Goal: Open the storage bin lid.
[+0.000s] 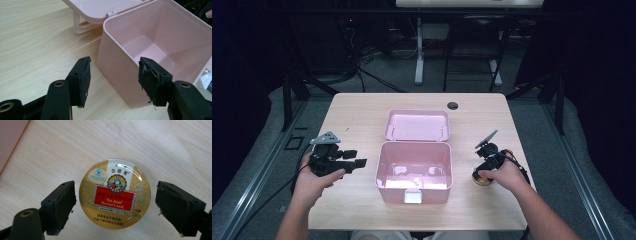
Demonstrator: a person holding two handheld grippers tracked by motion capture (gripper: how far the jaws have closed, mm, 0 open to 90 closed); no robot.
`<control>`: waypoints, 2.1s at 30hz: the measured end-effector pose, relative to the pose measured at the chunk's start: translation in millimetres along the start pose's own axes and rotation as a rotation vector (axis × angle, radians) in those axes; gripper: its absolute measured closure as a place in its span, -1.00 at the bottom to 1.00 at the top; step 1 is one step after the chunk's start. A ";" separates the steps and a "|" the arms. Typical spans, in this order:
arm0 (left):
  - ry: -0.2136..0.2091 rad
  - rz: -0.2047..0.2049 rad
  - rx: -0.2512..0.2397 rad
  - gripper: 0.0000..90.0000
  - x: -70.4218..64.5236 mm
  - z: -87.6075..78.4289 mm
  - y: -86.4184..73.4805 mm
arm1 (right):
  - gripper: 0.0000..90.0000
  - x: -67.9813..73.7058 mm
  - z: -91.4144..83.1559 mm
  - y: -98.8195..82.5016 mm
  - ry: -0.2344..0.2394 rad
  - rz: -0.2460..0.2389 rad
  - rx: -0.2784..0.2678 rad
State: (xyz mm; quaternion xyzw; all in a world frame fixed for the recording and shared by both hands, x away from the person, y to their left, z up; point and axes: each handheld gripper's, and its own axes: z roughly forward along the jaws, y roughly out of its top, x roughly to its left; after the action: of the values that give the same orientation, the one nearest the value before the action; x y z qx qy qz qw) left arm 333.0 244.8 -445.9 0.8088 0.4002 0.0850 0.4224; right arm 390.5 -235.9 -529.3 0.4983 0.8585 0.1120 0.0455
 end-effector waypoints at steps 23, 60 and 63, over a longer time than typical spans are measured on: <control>-0.012 -0.002 0.016 -0.04 0.2 2.6 -0.7 | -0.64 4.7 14.6 8.7 -0.022 -0.045 0.116; -0.014 0.001 0.018 -0.04 -0.3 4.8 -1.0 | -0.58 4.2 26.7 9.8 -0.032 -0.046 0.141; -0.015 0.001 0.019 -0.04 -0.4 4.9 -1.1 | -0.57 4.0 26.5 10.1 -0.033 -0.052 0.145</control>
State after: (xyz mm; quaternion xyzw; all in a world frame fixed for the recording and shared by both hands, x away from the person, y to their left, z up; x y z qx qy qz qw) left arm 334.5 241.8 -449.6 0.8135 0.3974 0.0754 0.4178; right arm 402.0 -223.7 -552.4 0.4796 0.8762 0.0403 0.0264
